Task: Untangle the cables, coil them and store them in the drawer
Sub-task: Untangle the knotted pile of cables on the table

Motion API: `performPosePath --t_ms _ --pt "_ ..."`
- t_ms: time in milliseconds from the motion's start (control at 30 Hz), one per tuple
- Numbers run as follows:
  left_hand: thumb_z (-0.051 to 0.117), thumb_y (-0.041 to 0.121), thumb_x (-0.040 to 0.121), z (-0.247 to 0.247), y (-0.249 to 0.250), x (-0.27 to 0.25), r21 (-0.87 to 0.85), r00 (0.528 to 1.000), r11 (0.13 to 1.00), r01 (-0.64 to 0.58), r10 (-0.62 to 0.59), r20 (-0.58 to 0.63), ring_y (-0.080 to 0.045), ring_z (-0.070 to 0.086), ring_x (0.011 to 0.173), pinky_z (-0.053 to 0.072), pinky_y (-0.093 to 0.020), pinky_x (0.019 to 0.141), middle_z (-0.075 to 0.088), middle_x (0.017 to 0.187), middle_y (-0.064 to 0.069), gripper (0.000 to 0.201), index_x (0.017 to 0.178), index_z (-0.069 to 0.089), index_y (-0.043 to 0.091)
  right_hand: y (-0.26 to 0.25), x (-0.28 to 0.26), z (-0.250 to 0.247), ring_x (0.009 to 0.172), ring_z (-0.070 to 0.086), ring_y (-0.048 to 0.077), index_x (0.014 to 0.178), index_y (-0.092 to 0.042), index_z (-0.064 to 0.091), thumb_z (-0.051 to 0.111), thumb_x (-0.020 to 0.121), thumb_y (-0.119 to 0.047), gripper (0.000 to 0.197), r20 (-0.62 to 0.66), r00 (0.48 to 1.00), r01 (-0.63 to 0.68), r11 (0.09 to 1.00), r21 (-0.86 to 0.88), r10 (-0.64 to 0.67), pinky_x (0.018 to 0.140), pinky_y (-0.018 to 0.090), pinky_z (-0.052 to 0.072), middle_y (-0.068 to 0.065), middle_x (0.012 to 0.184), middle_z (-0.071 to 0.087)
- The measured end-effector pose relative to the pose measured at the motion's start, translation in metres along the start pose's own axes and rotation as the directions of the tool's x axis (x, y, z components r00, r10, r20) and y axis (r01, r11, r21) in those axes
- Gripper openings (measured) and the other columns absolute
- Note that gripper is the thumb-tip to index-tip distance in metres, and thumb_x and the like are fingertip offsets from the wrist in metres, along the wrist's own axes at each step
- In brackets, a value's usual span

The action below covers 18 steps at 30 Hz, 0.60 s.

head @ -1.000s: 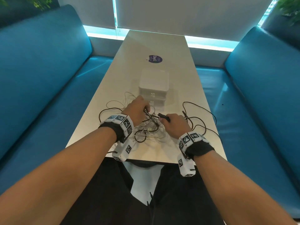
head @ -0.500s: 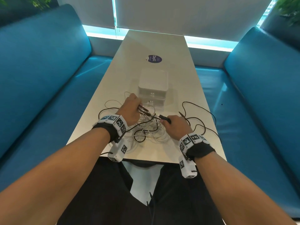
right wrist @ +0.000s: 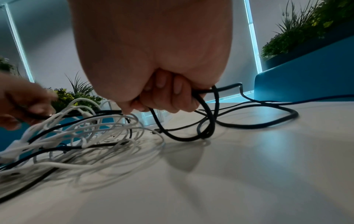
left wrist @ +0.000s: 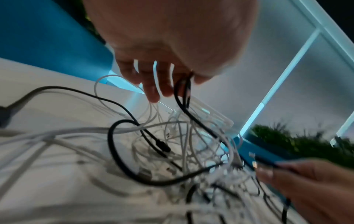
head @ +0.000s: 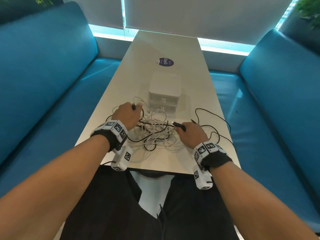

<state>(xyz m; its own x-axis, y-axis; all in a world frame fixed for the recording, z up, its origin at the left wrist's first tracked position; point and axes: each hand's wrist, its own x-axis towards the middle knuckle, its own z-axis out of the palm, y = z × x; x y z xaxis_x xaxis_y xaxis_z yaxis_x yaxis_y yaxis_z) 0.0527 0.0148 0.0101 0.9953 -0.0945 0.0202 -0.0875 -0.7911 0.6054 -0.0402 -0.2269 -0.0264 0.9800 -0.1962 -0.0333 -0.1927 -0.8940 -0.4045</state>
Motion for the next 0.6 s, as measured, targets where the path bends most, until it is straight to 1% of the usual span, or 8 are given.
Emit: performPosePath --t_ms 67,167,233,333,400,467,533,600 --pt "0.055 0.037 0.090 0.006 -0.003 -0.003 0.165 0.993 0.983 -0.085 0.098 -0.070 -0.036 0.057 0.099 0.046 -0.045 0.090 0.055 0.114 -0.014 0.026 0.099 0.053 0.012 -0.002 -0.001 0.000 0.068 0.058 0.025 0.079 -0.018 0.060 0.048 0.097 -0.050 0.039 -0.011 1.000 0.007 1.000 -0.008 -0.007 0.058 0.031 0.042 -0.001 0.067 0.057" --pt "0.074 0.033 0.072 0.016 -0.004 -0.007 0.165 0.979 0.979 -0.119 0.144 -0.148 -0.034 0.044 0.119 0.035 -0.046 0.102 0.038 0.131 -0.011 0.074 0.133 0.037 0.014 -0.001 -0.003 0.000 0.067 0.058 0.025 0.079 -0.016 0.059 0.048 0.097 -0.048 0.038 -0.019 1.000 0.011 1.000 0.001 -0.011 0.058 0.031 0.042 -0.001 0.066 0.057" --pt "0.079 0.044 0.065 0.016 0.005 -0.010 0.102 0.949 0.979 -0.179 0.199 -0.245 -0.029 0.037 0.124 0.031 -0.044 0.104 0.033 0.135 -0.008 0.090 0.138 0.032 0.019 0.000 -0.004 0.000 0.069 0.059 0.027 0.080 -0.015 0.059 0.048 0.097 -0.047 0.038 -0.021 1.000 0.015 1.000 0.009 -0.015 0.059 0.033 0.045 0.002 0.069 0.060" --pt "0.075 0.051 0.067 0.017 0.027 -0.019 0.118 0.838 0.900 -0.419 0.434 -0.330 -0.021 0.039 0.121 0.031 -0.040 0.101 0.038 0.132 -0.003 0.074 0.128 0.044 0.021 -0.001 -0.003 -0.001 0.071 0.060 0.026 0.083 -0.015 0.060 0.048 0.098 -0.044 0.034 -0.014 1.000 0.018 1.000 0.017 -0.018 0.062 0.034 0.047 0.004 0.073 0.062" --pt "0.065 0.047 0.077 0.024 0.042 -0.029 0.166 0.769 0.798 -0.580 0.603 -0.213 -0.019 0.046 0.119 0.031 -0.040 0.104 0.048 0.126 0.001 0.048 0.116 0.054 0.021 -0.003 -0.001 0.000 0.072 0.060 0.026 0.084 -0.015 0.058 0.046 0.097 -0.041 0.031 -0.011 1.000 0.022 1.000 0.006 -0.022 0.063 0.034 0.047 0.003 0.074 0.062" --pt "0.054 0.042 0.089 0.041 0.047 -0.037 0.233 0.751 0.725 -0.648 0.659 0.038 -0.019 0.053 0.115 0.026 -0.042 0.108 0.058 0.119 0.005 0.032 0.113 0.059 0.022 -0.004 -0.001 0.001 0.072 0.060 0.027 0.085 -0.016 0.056 0.044 0.097 -0.040 0.030 -0.014 1.000 0.022 1.000 -0.003 -0.022 0.063 0.035 0.048 0.003 0.074 0.062" --pt "0.045 0.044 0.096 0.060 0.045 -0.039 0.301 0.778 0.718 -0.628 0.588 0.220 -0.018 0.054 0.115 0.022 -0.043 0.111 0.060 0.121 0.005 0.035 0.121 0.060 0.024 -0.003 -0.002 0.001 0.072 0.060 0.027 0.088 -0.016 0.056 0.042 0.097 -0.040 0.029 -0.014 1.000 0.025 1.000 0.002 -0.025 0.065 0.038 0.050 0.004 0.076 0.063" --pt "0.040 0.047 0.099 0.068 0.041 -0.037 0.364 0.822 0.737 -0.570 0.513 0.249 -0.020 0.052 0.116 0.022 -0.045 0.108 0.060 0.123 0.005 0.036 0.125 0.059 0.030 0.001 -0.003 0.000 0.074 0.061 0.027 0.092 -0.016 0.057 0.042 0.098 -0.041 0.030 -0.001 0.999 0.034 0.999 -0.017 -0.034 0.068 0.040 0.053 0.004 0.079 0.064"
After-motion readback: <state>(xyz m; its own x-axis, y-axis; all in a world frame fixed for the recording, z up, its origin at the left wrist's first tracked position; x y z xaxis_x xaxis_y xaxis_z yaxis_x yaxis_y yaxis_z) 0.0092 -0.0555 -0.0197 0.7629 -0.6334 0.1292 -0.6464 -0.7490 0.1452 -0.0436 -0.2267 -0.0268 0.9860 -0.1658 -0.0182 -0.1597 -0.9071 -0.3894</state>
